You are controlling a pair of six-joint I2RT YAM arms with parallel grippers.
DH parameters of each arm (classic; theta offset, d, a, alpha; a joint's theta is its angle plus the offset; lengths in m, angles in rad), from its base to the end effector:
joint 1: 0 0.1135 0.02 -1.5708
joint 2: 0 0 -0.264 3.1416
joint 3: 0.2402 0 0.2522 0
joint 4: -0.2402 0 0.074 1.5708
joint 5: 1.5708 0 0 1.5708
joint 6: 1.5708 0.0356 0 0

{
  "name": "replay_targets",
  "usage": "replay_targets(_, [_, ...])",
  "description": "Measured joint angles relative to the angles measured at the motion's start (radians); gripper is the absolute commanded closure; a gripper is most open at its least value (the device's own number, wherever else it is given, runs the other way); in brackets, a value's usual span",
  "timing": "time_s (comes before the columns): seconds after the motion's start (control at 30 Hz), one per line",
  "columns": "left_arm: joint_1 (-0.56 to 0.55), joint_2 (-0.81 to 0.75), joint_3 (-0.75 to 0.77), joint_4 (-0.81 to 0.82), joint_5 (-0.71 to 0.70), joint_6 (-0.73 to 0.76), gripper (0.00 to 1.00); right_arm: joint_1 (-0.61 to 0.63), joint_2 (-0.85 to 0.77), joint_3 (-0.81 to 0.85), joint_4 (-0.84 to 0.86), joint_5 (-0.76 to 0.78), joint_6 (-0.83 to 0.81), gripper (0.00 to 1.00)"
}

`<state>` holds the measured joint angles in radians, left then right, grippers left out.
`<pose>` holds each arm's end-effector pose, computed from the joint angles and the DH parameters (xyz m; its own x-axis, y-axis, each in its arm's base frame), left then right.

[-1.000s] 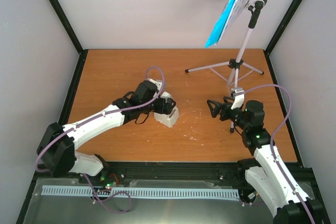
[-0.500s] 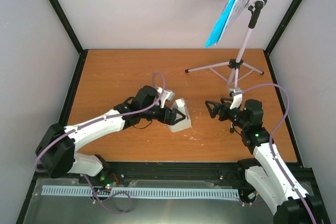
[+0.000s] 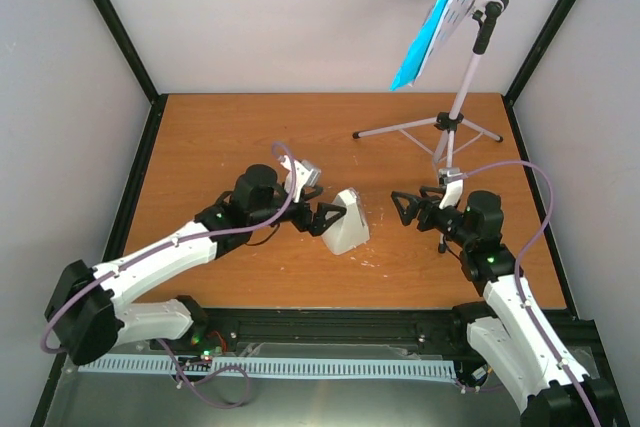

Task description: Pack up the instrument practice props

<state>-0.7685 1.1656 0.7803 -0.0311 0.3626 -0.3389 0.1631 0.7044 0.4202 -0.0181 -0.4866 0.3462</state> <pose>0.1807 -0.1923 0.2763 -0.5678 0.1166 -0.8148 0.7362 0.5148 -0.4393 0.1665 0.0443 0.2420 -0.4745 0.2259 -0.8508 -0.4497 0.7687 0.4549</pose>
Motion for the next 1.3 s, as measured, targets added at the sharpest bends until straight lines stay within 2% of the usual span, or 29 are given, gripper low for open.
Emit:
replay_targets(0.27, [0.005,0.165,-0.003,0.175,0.076,0.148,0.01,0.0,-0.012,-0.004,-0.001,-0.019,0.017,0.0])
replay_targets(0.33, [0.005,0.205,-0.01,0.202,0.1,0.18,0.03,0.0,-0.029,-0.011,-0.001,-0.02,0.018,0.0])
replay_targets(0.43, [0.005,0.245,-0.019,0.232,0.12,0.218,0.12,0.0,-0.04,-0.022,0.0,-0.021,0.019,0.0])
replay_targets(0.57, [0.009,0.285,-0.024,0.267,0.12,0.252,0.32,0.0,-0.035,-0.032,0.0,-0.023,0.019,0.0])
replay_targets(0.77, [0.01,0.289,-0.051,0.33,0.108,0.267,0.45,0.0,-0.028,-0.033,0.0,-0.022,0.018,0.0])
replay_targets(0.87, [0.01,0.289,-0.053,0.339,0.087,0.244,0.51,0.0,-0.022,-0.033,0.002,-0.023,0.018,0.0])
replay_targets(1.13, [0.065,0.289,-0.045,0.346,0.041,0.041,0.51,0.024,0.019,-0.035,0.016,-0.048,0.008,0.0])
replay_targets(1.23, [0.095,0.297,-0.013,0.299,0.041,-0.03,0.51,0.12,0.035,-0.036,0.013,-0.01,-0.011,0.0])
replay_targets(1.3, [0.11,0.309,0.011,0.272,0.04,-0.063,0.51,0.227,0.055,-0.037,0.015,0.053,-0.025,0.01])
